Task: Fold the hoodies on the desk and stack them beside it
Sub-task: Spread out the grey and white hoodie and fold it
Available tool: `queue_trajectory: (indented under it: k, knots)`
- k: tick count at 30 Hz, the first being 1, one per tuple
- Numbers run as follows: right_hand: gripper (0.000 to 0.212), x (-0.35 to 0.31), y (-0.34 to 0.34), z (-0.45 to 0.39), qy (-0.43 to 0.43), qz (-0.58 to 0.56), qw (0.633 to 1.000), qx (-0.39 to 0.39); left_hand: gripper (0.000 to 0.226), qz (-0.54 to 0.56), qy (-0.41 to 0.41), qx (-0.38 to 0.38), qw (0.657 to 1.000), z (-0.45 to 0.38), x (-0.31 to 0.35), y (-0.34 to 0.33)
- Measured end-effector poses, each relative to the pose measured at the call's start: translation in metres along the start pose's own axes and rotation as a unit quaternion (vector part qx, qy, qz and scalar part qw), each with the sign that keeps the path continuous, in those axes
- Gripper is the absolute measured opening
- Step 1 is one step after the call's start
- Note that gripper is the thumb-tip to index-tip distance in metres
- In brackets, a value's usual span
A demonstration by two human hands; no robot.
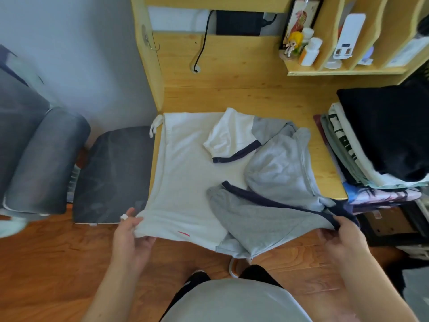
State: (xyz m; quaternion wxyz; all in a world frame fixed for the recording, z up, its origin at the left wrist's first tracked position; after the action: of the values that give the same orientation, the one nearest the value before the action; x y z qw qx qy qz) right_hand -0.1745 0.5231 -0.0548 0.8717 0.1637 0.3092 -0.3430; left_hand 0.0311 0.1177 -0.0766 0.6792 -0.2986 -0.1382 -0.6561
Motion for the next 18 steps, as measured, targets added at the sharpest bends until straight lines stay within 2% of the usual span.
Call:
queue_trajectory:
  k: [3, 5, 7, 9, 12, 13, 14, 15, 17, 18]
  knots:
    - [0.021, -0.028, -0.025, 0.020, 0.003, -0.008, 0.998, -0.059, 0.052, 0.079, 0.015, -0.017, 0.997, 0.012, 0.016, -0.021]
    - [0.010, -0.048, -0.050, 0.028, 0.000, 0.006, 0.996, -0.092, 0.035, 0.101, 0.006, -0.012, 0.995, 0.014, 0.026, -0.042]
    - [0.011, -0.070, -0.086, 0.031, 0.000, 0.027, 0.993, -0.117, 0.017, 0.126, 0.000, -0.036, 0.991, 0.012, 0.042, -0.073]
    - [0.014, -0.096, -0.131, 0.027, -0.007, 0.040, 0.991, -0.131, 0.009, 0.137, -0.006, -0.072, 0.988, 0.007, 0.060, -0.118]
    - [0.015, -0.133, -0.213, 0.014, -0.029, 0.037, 0.988, -0.146, 0.030, 0.146, -0.049, -0.071, 0.985, -0.019, 0.090, -0.201]
    - [0.017, -0.143, -0.241, 0.007, -0.034, 0.033, 0.987, -0.154, 0.024, 0.146, -0.061, -0.059, 0.986, -0.033, 0.097, -0.227]
    - [0.020, -0.149, -0.268, -0.002, -0.030, 0.039, 0.986, -0.160, 0.013, 0.134, -0.073, -0.043, 0.987, -0.047, 0.102, -0.252]
    - [0.024, -0.150, -0.292, -0.012, -0.016, 0.060, 0.984, -0.168, 0.017, 0.105, -0.094, -0.030, 0.990, -0.062, 0.101, -0.274]
    - [0.020, -0.139, -0.328, -0.039, 0.057, 0.147, 0.973, -0.171, 0.044, -0.028, -0.165, -0.025, 0.986, -0.089, 0.082, -0.305]
    - [0.016, -0.127, -0.338, -0.052, 0.137, 0.227, 0.950, -0.163, 0.052, -0.119, -0.214, -0.027, 0.969, -0.099, 0.064, -0.316]
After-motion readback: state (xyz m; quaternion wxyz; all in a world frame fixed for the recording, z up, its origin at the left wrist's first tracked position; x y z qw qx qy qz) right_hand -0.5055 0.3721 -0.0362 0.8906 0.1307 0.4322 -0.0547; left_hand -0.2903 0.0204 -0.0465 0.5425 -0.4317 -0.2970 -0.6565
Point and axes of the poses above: each hand's wrist, its own z-axis away from the middle knuckle, its own y-axis out of the back of the hand, x = y × z, the point moved 2 cm from there along -z, towards the middle knuckle, and after that the axes turned 14 degrees about x, right-handed, at the moved point
